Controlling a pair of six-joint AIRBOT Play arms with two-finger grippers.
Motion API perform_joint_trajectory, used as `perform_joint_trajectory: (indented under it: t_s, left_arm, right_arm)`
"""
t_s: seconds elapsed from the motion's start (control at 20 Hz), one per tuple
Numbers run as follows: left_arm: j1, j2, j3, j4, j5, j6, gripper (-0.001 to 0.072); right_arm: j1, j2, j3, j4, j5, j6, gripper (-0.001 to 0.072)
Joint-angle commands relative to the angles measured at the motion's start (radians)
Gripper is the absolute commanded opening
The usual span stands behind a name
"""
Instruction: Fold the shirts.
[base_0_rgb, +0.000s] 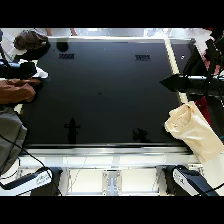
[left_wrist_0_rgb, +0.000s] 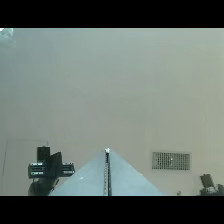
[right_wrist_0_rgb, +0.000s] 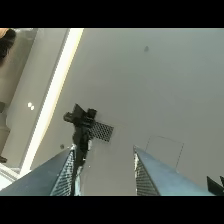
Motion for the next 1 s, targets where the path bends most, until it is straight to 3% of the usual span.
perform_joint_trajectory:
  t_s: [0.0, 0.75, 0.8, 0.9, 0.95]
  left_arm:
    - [0.000, 0.000, 0.000, 0.000, 0.000, 0.000, 0.0008]
    - [0.000, -0.004, 0.000, 0.018, 0.024, 0.001, 0.0019]
    - [0.000, -0.012, 0.000, 0.088, 0.068, 0.002, 0.0074]
    - [0.003, -0.026, 0.000, 0.361, 0.095, -0.008, 0.0602]
    - [0.010, -0.035, 0.000, 0.547, 0.080, -0.051, 0.0632]
  right_arm:
    - [0.000, -0.001, 0.001, 0.000, 0.006, 0.000, 0.0406]
    - [0.000, -0.001, 0.001, 0.000, 0.039, 0.000, 0.0406]
    - [0.000, -0.001, 0.001, -0.001, 0.039, 0.000, 0.0406]
    - [0.000, -0.001, 0.001, -0.003, 0.032, 0.000, 0.0406]
    - [0.000, -0.001, 0.001, -0.003, 0.028, 0.000, 0.0406]
